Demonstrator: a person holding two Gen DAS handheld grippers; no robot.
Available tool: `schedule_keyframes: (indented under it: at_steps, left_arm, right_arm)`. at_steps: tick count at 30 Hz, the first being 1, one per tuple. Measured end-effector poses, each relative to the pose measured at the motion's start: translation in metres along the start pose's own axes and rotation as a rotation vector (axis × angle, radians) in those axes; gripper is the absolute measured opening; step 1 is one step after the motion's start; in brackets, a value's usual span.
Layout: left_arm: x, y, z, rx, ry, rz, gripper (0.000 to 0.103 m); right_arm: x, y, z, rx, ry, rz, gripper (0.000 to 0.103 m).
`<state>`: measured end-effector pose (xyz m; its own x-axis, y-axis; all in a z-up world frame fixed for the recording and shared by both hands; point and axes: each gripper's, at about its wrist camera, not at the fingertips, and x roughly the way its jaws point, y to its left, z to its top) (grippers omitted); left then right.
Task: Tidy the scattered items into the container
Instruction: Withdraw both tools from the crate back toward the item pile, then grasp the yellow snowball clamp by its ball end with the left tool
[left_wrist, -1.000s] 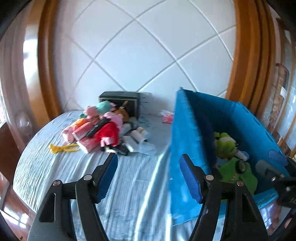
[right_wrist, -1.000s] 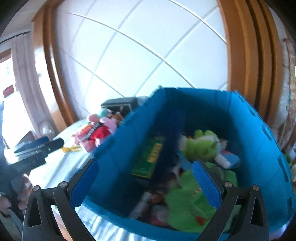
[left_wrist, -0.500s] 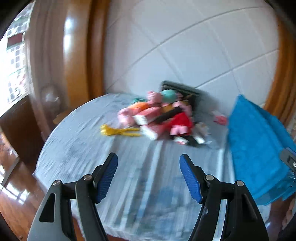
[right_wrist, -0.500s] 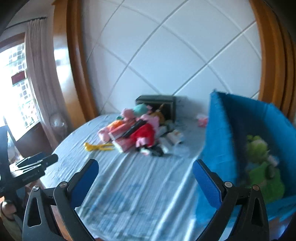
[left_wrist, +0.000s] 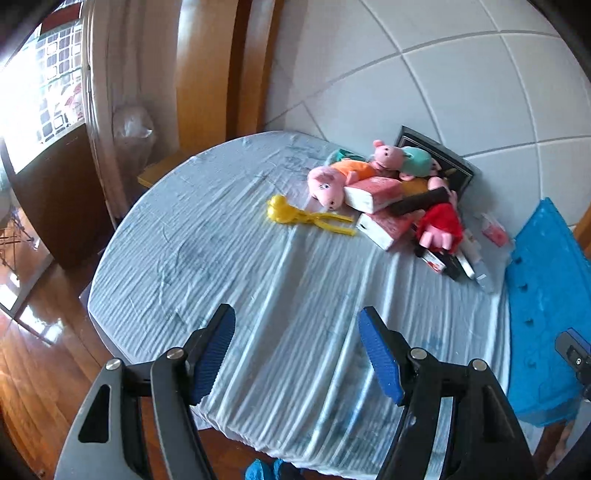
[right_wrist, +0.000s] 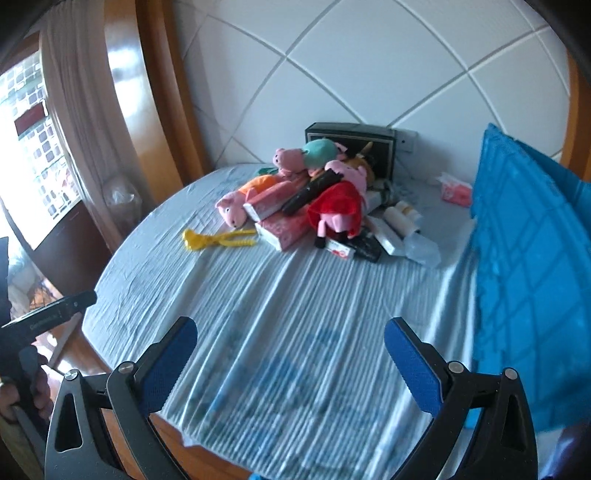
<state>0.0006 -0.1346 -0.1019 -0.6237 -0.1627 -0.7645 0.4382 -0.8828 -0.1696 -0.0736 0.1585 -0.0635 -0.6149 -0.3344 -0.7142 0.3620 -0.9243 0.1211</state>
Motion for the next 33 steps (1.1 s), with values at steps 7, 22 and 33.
schedule_keyframes:
  at_steps: [7, 22, 33]
  left_arm:
    - [0.036, 0.005, 0.026, -0.002, 0.009, 0.071, 0.069]
    - [0.189, 0.029, 0.090, 0.053, 0.163, 0.049, 0.069]
    - [0.277, 0.053, 0.163, 0.085, 0.151, 0.084, 0.069]
  right_arm:
    - [0.047, -0.028, 0.020, 0.055, 0.017, 0.031, 0.103]
    - [0.166, -0.062, 0.030, 0.238, 0.175, -0.093, 0.103]
    - [0.247, -0.014, 0.071, 0.207, 0.245, -0.086, 0.103]
